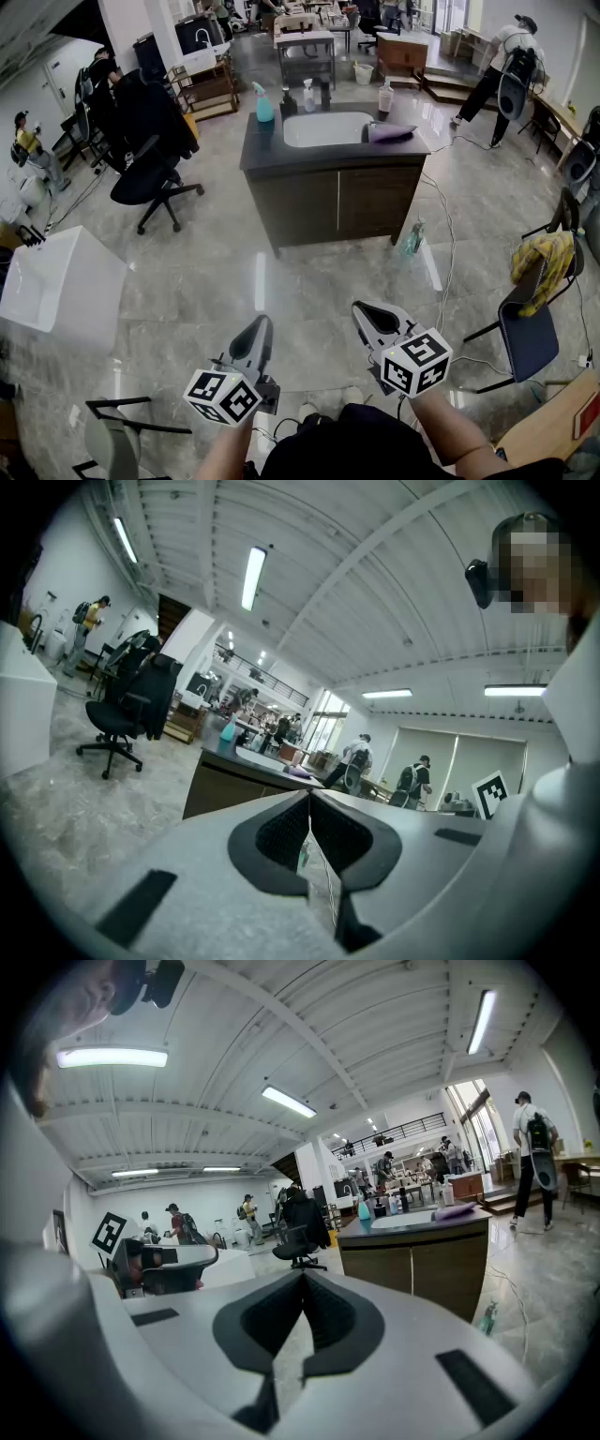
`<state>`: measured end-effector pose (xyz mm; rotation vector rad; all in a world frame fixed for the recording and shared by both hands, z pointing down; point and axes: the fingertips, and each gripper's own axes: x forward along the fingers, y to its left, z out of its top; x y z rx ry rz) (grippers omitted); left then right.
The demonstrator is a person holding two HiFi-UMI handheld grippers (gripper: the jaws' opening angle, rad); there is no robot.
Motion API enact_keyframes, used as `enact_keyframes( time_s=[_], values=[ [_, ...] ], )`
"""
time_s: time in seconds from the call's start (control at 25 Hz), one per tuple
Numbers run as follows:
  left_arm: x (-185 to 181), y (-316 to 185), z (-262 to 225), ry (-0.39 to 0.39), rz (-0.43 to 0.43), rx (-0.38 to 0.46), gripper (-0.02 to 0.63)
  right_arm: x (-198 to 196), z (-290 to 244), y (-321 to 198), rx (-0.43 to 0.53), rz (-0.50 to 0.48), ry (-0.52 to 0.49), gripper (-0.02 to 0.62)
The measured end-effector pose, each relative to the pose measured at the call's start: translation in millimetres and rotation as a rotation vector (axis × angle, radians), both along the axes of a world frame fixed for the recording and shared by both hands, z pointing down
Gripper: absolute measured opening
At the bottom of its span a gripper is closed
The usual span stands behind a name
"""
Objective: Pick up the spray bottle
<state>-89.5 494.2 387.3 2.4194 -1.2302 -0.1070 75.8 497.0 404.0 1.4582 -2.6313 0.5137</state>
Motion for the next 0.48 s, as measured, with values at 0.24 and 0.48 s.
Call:
enact_keyframes(
  time_s=[0.24, 0.48],
  values=[
    [-6, -2, 3, -0.001, 0.000, -0.009, 0.008, -7, -1, -4, -0.001, -0.005, -0.028, 0.006],
    [-13, -3, 8, -0.009, 0.019, -0.023, 0.008, -15, 3, -9, -0.014, -0.004, -0.019, 0.007]
  ],
)
